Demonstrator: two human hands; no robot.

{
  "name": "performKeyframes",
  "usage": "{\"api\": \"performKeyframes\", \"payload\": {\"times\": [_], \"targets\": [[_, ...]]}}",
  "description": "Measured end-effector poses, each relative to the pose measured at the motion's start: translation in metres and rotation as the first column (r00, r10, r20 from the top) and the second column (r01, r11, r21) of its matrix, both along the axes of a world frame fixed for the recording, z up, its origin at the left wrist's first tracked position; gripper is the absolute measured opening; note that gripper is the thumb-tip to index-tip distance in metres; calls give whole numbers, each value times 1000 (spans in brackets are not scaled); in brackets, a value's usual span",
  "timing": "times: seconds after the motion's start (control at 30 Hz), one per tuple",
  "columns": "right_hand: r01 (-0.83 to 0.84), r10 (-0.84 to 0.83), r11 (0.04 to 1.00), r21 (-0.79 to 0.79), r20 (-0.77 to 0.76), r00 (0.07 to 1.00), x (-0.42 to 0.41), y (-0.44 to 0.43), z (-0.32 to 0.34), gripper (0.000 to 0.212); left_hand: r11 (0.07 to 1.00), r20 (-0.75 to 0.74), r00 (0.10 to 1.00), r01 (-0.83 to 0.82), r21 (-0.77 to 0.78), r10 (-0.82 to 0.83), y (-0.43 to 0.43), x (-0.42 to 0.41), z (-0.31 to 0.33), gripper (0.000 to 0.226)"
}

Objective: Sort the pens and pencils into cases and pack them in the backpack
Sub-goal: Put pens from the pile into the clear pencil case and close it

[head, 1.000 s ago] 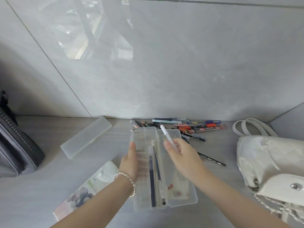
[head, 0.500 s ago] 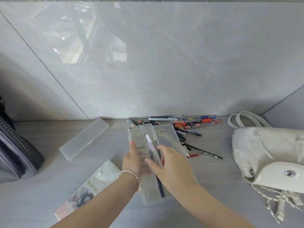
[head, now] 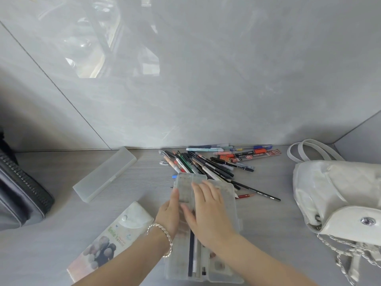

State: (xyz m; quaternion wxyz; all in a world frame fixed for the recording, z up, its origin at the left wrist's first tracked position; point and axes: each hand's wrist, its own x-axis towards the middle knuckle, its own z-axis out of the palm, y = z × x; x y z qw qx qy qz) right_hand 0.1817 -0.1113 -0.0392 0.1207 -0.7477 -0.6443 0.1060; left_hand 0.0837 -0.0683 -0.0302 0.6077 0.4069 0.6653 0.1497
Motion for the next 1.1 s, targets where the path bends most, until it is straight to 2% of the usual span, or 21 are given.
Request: {"api": "performKeyframes", "payload": {"times": [0.13,0.2,0.23,0.3,0.37,0.43,0.57,0.63,0.73,0.93,1.03,1.1], "targets": [[-73,83,996,52,-218,972,24,20,10,64,999,-49,999,-5,-45,2,16,5,-4,69],[17,10,994,107,-243,970,56,45,12,41,1000,-105,994,1,-26,-3,28,7,-3,63],[65,-40,993,101,-225,973,76,61,9,31,1000,-121,993,11,1,-11,34,8,-4,55],[114,-115,993,-20,-123,986,112,89,0,27,999,-133,991,34,38,-29,43,9,-4,45],[123,-128,973,-197,-11,992,138,113,-15,29,998,-123,992,48,44,-42,51,9,-8,48],[85,-67,947,-310,67,996,149,127,-26,27,999,-116,992,48,17,-46,55,7,-14,54],[47,9,942,-333,164,986,151,142,-36,24,999,-138,990,24,-27,-27,63,1,-22,66],[37,33,938,-343,196,980,150,143,-37,35,999,-155,988,15,-39,-21,65,-5,-26,68],[-7,89,924,-381,198,976,154,142,-44,35,999,-152,988,8,-49,-15,67,-11,-31,68],[-28,79,929,-370,124,989,152,142,-46,37,999,-145,989,30,-27,-34,69,-7,-32,65],[-77,129,897,-434,90,988,148,140,-43,29,1000,-141,990,6,-27,-10,66,-3,-26,63],[-97,172,873,-478,115,978,145,137,-43,33,1000,-146,989,12,-29,-16,64,-3,-26,66]]}}
